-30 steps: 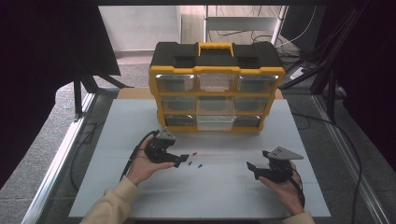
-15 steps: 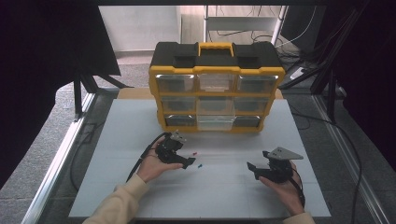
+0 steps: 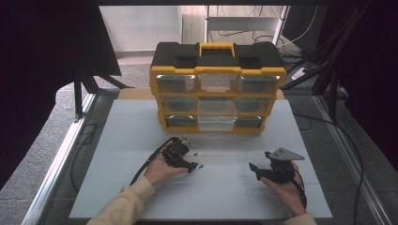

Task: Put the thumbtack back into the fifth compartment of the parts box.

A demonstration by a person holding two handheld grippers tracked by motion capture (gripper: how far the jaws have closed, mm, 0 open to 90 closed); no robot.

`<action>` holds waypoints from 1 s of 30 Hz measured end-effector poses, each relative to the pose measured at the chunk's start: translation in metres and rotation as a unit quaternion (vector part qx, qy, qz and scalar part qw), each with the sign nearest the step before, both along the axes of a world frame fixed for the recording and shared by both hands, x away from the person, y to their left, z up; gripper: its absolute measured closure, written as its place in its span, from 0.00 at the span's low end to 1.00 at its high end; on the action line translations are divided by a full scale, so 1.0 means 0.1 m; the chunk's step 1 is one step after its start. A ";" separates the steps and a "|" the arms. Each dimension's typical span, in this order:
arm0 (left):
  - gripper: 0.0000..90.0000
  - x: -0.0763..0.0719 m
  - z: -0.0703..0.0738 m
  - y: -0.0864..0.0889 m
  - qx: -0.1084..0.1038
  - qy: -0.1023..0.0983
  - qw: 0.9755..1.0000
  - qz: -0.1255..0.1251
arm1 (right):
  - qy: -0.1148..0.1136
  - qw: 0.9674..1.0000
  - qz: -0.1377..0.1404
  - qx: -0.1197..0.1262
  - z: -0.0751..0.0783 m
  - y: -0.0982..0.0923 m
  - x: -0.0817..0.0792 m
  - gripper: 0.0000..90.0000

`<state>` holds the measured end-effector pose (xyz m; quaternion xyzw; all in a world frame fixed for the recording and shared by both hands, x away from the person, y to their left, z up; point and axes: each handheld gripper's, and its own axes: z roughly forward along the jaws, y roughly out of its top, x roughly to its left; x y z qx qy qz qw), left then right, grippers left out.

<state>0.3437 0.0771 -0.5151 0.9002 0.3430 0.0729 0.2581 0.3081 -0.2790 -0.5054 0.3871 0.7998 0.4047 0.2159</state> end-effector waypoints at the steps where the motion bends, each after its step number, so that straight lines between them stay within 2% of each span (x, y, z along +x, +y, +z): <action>1: 0.29 -0.01 -0.01 -0.01 0.005 -0.001 1.000 -0.001 | 0.000 1.000 0.000 0.000 0.00 0.00 0.00 0.22; 7: 0.42 -0.03 -0.04 -0.04 0.015 0.002 1.000 -0.006 | -0.001 1.000 -0.002 0.000 0.00 -0.01 0.00 0.22; 12: 0.56 -0.04 -0.04 -0.04 0.011 0.009 1.000 -0.014 | -0.002 1.000 -0.004 0.000 0.00 -0.02 0.00 0.22; 18: 0.80 -0.05 -0.01 -0.04 0.017 0.022 1.000 -0.014 | -0.003 1.000 -0.008 -0.001 0.01 -0.02 -0.01 0.23; 21: 0.91 -0.06 -0.01 -0.05 0.020 0.022 0.999 -0.020 | -0.003 1.000 -0.009 -0.002 0.01 -0.02 -0.01 0.23; 27: 0.92 -0.07 -0.01 -0.05 0.020 0.018 0.999 -0.024 | -0.008 1.000 -0.010 0.000 0.02 -0.02 -0.01 0.23; 29: 0.92 -0.07 -0.01 -0.03 0.012 0.020 0.999 -0.022 | -0.010 1.000 -0.010 0.001 0.02 -0.02 -0.01 0.23; 30: 0.92 -0.07 -0.02 -0.02 -0.001 0.026 0.999 -0.020 | -0.009 1.000 -0.010 0.001 0.02 -0.02 -0.01 0.23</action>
